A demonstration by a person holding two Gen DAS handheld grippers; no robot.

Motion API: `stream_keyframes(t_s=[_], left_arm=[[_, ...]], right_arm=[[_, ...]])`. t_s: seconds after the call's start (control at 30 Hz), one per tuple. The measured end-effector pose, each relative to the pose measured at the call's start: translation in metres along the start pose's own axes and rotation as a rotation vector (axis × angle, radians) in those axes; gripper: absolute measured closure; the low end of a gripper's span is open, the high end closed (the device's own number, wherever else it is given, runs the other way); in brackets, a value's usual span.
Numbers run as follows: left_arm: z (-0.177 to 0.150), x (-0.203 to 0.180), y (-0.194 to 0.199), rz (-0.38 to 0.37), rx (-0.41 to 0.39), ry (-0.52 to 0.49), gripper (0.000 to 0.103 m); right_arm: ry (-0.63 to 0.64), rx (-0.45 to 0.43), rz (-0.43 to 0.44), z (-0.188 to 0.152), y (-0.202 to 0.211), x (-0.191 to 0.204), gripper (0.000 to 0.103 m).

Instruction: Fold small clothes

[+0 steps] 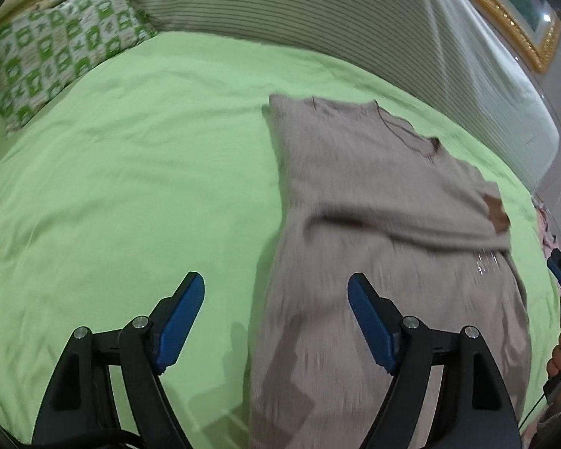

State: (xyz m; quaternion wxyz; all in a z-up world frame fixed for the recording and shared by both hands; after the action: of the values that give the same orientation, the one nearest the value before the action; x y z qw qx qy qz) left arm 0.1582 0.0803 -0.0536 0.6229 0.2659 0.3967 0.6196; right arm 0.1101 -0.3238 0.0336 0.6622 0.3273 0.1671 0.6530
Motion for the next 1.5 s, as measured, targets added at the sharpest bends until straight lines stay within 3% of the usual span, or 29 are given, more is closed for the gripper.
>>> stream_keyframes(t_s=[0.27,0.5,0.97,1.33,1.5], left_arm=[[-0.074,0.007,0.043,-0.023,0.032,-0.020,0.023],[-0.107,0.012,0.064,-0.031,0.036,-0.021,0.022],[-0.174,0.010,0.083,-0.097,0.113,-0.066,0.022],[-0.209,-0.004,0.079,-0.146,0.186,-0.100,0.022],[-0.214,-0.013,0.075,-0.224,0.219,-0.079,0.023]], right_arm=[[-0.004,0.035,0.021,-0.056,0.052,0.004,0.050],[-0.076,0.058,0.061,-0.099,0.082,-0.007,0.049],[-0.151,0.062,0.010,-0.156,0.140,-0.035,0.049],[-0.153,0.149,0.049,-0.202,0.147,-0.033,0.049],[-0.168,0.183,0.107,-0.214,0.142,-0.029,0.049]])
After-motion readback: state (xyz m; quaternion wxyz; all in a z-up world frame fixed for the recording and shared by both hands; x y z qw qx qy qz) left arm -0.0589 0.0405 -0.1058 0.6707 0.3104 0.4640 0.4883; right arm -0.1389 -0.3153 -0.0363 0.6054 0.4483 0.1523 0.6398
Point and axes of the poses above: each gripper's, at about its wrist camera, not at the fingertips, and y roughly against the way its jaws point, x to its left, z to its top, the point moved 2 cm from there along -y, roughly the way its jaws point, and after that the axes turned 4 degrees about z, right-handed, at the moved point
